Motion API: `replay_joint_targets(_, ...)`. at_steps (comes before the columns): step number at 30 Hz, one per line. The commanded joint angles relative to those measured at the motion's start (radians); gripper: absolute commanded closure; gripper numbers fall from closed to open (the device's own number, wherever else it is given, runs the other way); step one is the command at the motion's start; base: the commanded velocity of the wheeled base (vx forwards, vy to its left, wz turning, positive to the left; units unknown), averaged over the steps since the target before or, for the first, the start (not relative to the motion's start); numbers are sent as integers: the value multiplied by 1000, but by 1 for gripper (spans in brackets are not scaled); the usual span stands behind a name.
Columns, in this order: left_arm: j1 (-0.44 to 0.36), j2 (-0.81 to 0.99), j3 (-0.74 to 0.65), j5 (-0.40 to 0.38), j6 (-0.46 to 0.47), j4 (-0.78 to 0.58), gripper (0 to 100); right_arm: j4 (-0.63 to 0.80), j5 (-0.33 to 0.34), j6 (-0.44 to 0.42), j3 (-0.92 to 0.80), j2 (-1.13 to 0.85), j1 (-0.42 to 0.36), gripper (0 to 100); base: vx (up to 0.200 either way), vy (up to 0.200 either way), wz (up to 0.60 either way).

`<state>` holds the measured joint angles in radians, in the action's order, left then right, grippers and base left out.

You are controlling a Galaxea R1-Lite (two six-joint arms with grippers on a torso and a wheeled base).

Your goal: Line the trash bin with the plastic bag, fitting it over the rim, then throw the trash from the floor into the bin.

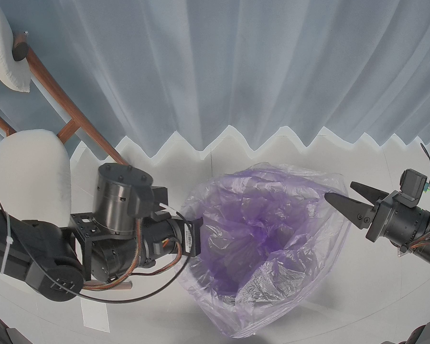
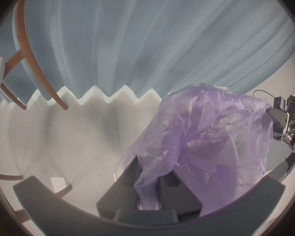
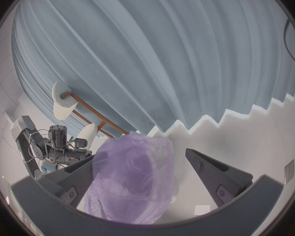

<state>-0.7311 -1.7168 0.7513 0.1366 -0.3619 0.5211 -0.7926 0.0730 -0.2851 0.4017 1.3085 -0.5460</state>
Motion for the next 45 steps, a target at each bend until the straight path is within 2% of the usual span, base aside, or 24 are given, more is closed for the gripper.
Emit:
replay_joint_targets(1,42,56,-12,1,0,-1,100,1,-2,-11,0,-5,-9,0,0,0,0)
replay_joint_targets(11,130,129,-24,-2,-2,-18,100,9,-15,-37,-35,8,-9,0,0,0,0)
replay_joint_targets(13,142,138,-26,-3,-3,-18,100,9,-15,-54,-11,17,-9,0,0,0,0)
replay_joint_targets(16,170,158,-21,-5,-3,-18,100,16,-15,-123,26,28,-28,0,0,0,0)
replay_joint_targets(21,173,160,-20,-6,-2,-18,100,13,-15,-143,39,87,-55,0,0,0,0)
replay_joint_targets(36,193,177,-6,-8,-6,-12,100,49,-71,-134,92,227,-52,0,0,0,0)
replay_joint_targets(45,193,177,-6,-9,-6,-12,100,52,-75,-121,152,288,-58,0,0,0,0)
